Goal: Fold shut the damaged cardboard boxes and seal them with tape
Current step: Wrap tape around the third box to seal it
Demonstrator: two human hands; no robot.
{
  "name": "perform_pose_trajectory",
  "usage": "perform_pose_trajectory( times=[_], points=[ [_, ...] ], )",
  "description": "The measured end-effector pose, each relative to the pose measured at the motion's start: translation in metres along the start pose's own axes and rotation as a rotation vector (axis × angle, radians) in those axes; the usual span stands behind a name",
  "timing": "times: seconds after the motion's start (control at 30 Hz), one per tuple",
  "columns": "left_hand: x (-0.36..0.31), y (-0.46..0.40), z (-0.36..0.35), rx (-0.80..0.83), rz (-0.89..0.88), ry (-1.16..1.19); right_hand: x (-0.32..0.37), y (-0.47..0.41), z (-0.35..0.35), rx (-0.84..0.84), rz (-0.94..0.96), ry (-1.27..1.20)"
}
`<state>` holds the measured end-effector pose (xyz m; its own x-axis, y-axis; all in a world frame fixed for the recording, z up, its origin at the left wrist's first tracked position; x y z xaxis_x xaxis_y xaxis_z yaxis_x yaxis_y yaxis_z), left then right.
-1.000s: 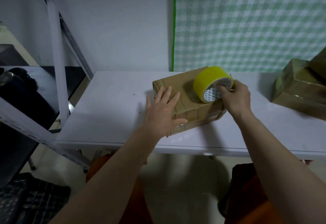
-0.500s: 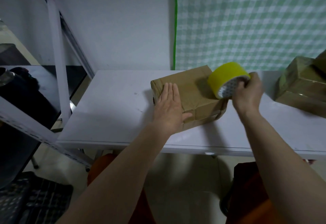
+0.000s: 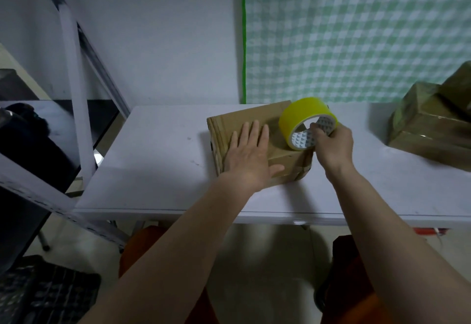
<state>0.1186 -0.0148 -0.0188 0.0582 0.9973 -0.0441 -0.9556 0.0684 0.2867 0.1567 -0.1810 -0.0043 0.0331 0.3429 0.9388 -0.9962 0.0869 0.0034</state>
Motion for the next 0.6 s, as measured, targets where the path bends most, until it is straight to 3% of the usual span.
perform_pose_trajectory(
  times=[0.4, 0.6],
  points=[
    [0.008, 0.001, -0.005, -0.04, 0.001, 0.06, 0.014, -0.008, 0.03, -0.096, 0.166, 0.242],
    [0.007, 0.001, -0.005, -0.015, 0.01, 0.032, 0.003, -0.02, 0.042, -0.083, 0.163, 0.342]
  ],
)
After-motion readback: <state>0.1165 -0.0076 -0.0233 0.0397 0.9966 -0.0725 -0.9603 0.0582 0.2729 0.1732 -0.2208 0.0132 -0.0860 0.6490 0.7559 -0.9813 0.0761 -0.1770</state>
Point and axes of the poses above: each hand's wrist, its own y-axis away from the middle knuckle, its own z-axis out of the back of the hand, x = y × z, the point moved 5 cm from there along -y, towards the middle knuckle, and after that the axes turned 15 degrees about x, right-handed, at the moved point
